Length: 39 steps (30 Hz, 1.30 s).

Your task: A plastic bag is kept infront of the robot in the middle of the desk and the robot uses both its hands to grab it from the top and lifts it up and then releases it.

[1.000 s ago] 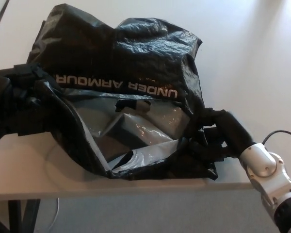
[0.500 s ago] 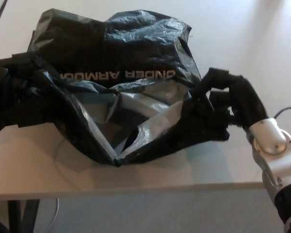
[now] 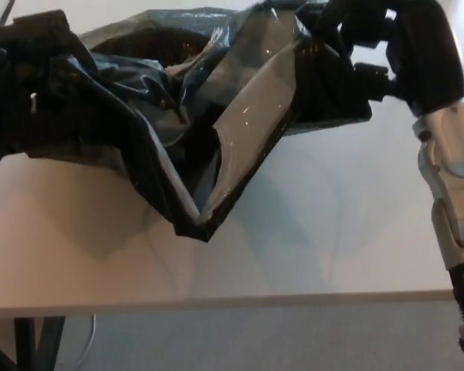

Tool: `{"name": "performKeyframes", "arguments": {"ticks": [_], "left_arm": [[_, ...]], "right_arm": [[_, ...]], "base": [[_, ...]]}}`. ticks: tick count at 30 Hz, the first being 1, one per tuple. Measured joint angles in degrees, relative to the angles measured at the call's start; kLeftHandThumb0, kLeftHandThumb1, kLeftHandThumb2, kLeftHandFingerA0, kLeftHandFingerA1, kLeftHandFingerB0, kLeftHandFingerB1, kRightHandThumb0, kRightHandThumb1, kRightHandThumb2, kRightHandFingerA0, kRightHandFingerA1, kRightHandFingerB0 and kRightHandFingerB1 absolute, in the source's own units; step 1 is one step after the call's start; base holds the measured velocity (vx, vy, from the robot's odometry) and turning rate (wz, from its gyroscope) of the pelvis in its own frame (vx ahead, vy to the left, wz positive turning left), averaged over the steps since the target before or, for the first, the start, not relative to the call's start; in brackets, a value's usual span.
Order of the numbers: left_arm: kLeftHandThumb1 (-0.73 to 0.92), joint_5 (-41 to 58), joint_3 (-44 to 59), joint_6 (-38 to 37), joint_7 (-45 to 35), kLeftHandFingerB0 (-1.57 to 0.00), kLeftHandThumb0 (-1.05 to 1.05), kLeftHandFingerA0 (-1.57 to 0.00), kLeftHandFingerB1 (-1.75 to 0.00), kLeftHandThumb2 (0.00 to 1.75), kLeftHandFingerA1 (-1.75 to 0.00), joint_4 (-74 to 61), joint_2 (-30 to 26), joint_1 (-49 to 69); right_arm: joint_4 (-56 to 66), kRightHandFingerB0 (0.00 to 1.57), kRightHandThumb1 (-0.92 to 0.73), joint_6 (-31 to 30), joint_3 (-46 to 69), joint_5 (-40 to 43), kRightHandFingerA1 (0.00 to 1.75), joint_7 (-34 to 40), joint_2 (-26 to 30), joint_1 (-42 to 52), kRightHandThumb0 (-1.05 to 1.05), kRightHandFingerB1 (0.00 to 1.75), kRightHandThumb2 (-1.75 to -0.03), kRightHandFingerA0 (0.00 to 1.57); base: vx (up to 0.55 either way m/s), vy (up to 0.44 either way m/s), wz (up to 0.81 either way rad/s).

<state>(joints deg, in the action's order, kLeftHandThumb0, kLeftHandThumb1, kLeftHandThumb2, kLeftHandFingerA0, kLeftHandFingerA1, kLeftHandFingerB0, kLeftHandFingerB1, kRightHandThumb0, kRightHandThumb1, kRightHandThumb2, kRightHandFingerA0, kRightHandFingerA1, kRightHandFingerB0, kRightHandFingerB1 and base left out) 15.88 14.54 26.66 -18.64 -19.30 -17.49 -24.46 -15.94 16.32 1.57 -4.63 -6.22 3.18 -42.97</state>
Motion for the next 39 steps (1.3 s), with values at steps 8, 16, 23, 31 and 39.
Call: {"name": "performKeyframes", "arguments": {"ticks": [8, 16, 23, 31, 39], "left_arm": [[0.69, 3.4, 1.5, 1.1, 0.8, -0.68, -0.29, -1.00, -1.75, 0.59, -1.75, -5.8, 0.0, -6.6], [0.61, 6.2, 2.8, 2.0, 2.0, -0.81, -0.41, -1.03, -1.64, 0.60, -1.74, -12.1, 0.0, -11.6], [0.59, 9.0, 3.2, 3.6, 4.5, -0.70, -0.37, -0.96, -1.75, 0.58, -1.75, -17.9, 0.1, -15.2], [0.37, 14.5, 4.3, 4.4, 9.0, -1.07, -0.40, -1.26, -1.32, 0.83, -1.43, -25.5, 0.2, -18.9], [0.37, 20.8, 5.2, 5.2, 13.5, -1.07, -0.40, -1.26, -1.32, 0.83, -1.43, -31.5, 0.0, -21.3]], "right_arm": [[15.6, 0.89, -0.50, -7.4, 2.5, 5.0, 1.47, -0.5, 1.8, -2.4, -0.39, 1.27, -0.84, 1.22], [27.8, 0.85, -0.49, -14.1, 4.2, 12.0, 1.46, -0.4, 3.5, -2.6, -0.40, 1.26, -0.83, 1.21], [37.8, 0.71, -0.63, -18.9, 4.8, 17.8, 1.75, 0.2, 4.4, -2.6, -0.38, 1.61, -0.60, 0.89], [53.0, 0.95, -0.43, -24.7, 3.5, 24.2, 1.43, 5.0, 4.1, -2.4, -0.36, 1.30, -0.81, 1.18], [63.9, 0.95, -0.43, -29.1, 2.3, 31.2, 1.43, 10.6, 4.3, -2.4, -0.36, 1.30, -0.81, 1.18]], "base": [[0.00, 0.000, 0.00], [0.00, 0.000, 0.00], [0.00, 0.000, 0.00], [0.00, 0.000, 0.00], [0.00, 0.000, 0.00]]}}
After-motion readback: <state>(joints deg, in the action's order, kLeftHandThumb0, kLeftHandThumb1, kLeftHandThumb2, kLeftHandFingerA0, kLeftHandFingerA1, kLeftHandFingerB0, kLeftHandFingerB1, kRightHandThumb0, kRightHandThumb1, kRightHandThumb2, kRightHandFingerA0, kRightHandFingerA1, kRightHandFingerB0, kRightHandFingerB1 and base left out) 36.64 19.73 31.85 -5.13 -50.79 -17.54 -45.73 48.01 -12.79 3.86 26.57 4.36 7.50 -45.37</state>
